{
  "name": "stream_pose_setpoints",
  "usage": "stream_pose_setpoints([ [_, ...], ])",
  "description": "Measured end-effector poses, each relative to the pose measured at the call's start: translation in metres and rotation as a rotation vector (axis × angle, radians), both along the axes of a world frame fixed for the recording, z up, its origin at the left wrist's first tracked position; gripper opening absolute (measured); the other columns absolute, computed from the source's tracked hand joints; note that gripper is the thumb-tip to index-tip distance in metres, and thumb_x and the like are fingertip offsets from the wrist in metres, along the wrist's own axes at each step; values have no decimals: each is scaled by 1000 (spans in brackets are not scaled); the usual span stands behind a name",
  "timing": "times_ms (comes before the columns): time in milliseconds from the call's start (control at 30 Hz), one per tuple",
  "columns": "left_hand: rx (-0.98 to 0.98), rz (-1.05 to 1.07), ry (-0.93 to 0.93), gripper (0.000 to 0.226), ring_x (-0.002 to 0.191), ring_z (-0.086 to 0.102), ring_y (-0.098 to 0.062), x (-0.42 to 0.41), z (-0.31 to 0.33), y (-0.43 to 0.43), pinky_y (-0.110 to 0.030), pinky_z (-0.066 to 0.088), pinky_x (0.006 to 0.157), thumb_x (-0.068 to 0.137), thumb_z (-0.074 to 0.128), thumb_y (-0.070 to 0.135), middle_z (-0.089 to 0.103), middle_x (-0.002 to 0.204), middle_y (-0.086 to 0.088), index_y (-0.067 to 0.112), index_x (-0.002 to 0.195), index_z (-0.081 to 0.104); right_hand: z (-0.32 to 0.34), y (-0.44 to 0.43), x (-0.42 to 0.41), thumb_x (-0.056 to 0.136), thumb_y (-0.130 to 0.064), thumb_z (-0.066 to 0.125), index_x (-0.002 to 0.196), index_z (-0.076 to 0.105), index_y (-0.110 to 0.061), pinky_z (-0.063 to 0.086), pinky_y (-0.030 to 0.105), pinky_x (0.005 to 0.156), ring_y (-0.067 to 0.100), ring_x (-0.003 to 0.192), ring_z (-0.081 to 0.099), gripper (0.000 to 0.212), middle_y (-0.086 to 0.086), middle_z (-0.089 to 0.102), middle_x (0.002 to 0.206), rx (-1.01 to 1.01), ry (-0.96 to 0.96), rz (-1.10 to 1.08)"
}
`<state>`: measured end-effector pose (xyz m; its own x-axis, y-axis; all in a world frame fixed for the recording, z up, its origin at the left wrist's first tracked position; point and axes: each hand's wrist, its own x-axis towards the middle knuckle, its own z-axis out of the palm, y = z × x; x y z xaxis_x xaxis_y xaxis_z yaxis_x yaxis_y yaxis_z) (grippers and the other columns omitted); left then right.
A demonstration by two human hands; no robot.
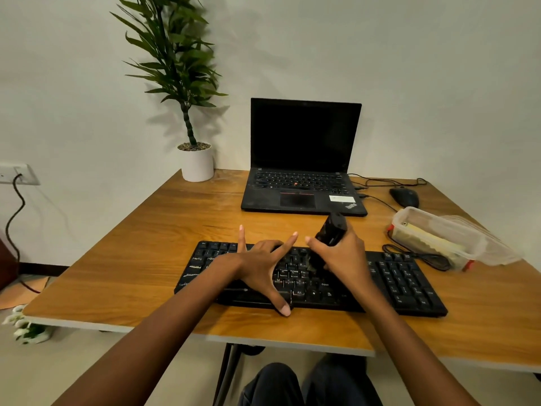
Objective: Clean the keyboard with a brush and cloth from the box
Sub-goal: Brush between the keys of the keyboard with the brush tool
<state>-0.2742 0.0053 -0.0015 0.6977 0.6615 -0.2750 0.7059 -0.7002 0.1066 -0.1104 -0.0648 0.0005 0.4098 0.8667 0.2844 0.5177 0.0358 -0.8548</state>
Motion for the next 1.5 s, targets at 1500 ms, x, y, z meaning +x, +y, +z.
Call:
stream_pose_setpoints([
  [1500,68,-3,-16,135,146,-3,-22,-2,-2,-1,-65,-36,88,64,67,71,1,159,-3,20,143,-29,-13,-31,-19,72,-21,76,99,47,-24,43,9,49,0,66,57,40,-9,59,77,-87,-65,161],
])
